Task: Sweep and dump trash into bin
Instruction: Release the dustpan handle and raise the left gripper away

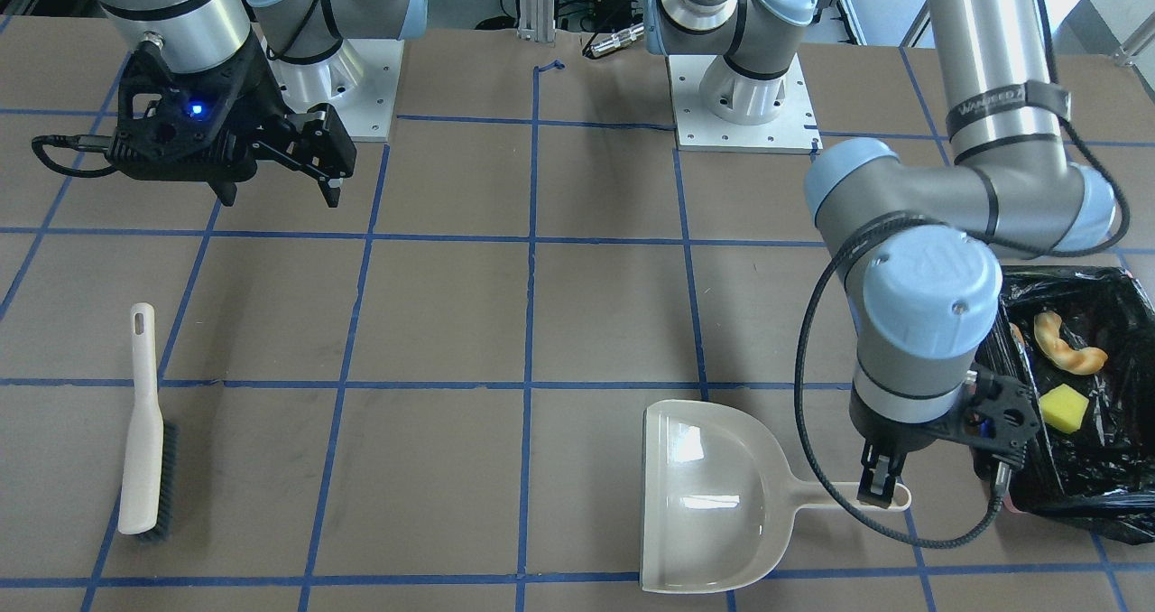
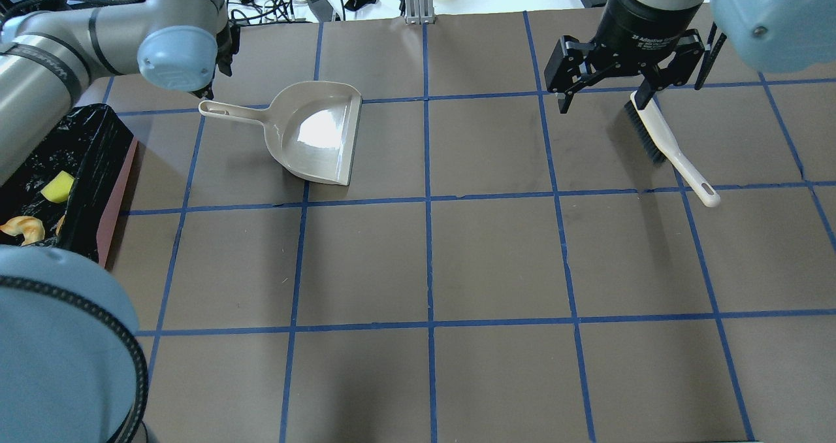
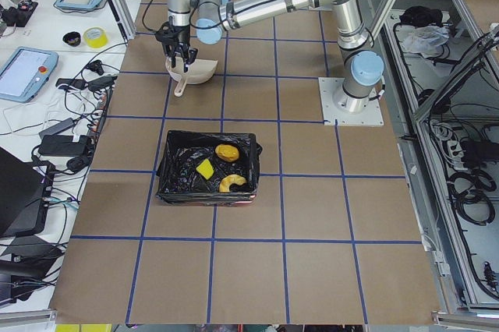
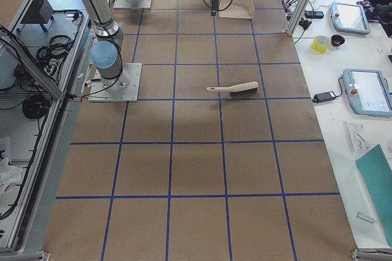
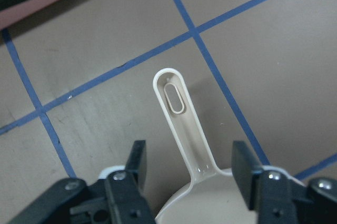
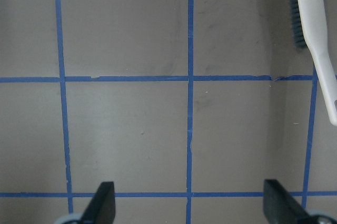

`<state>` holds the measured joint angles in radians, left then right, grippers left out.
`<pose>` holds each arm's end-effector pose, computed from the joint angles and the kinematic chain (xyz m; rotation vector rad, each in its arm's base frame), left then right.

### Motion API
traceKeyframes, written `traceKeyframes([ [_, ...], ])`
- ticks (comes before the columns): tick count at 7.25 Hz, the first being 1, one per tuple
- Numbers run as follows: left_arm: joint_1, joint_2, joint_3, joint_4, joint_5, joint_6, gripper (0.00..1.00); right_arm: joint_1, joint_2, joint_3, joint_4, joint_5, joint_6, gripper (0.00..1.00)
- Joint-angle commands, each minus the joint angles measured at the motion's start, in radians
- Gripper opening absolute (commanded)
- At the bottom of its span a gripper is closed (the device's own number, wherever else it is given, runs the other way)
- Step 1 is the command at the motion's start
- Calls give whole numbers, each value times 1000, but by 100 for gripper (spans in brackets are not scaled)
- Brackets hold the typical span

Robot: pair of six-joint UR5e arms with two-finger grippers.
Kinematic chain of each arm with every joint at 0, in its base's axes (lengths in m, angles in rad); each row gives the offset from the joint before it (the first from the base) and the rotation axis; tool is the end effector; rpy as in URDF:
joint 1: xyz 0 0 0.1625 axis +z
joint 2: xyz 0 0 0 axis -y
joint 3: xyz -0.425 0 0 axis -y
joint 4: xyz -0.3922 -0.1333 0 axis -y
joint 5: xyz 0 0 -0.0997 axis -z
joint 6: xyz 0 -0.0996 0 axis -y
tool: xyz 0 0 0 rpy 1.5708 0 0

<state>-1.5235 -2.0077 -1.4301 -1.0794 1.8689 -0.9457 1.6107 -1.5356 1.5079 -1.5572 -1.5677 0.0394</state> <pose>-0.0722 -0.6754 0.3590 -1.4308 2.5507 -0.4486 0.1538 -0.5024 0.4999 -0.0008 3.1379 -0.0219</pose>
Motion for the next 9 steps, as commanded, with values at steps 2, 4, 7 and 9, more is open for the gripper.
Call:
traceKeyframes([
  [2, -6, 164, -42, -82, -342, 481, 100, 0, 0, 0, -1, 0, 0, 100],
  [4, 2, 223, -126, -77, -297, 626, 100, 0, 0, 0, -1, 0, -1, 100],
  [7, 6, 346, -144, -373, -223, 901, 100, 0, 0, 0, 0, 0, -3, 100],
  [9, 26, 403, -126, -503, -224, 990, 100, 0, 0, 0, 0, 0, -3, 100],
])
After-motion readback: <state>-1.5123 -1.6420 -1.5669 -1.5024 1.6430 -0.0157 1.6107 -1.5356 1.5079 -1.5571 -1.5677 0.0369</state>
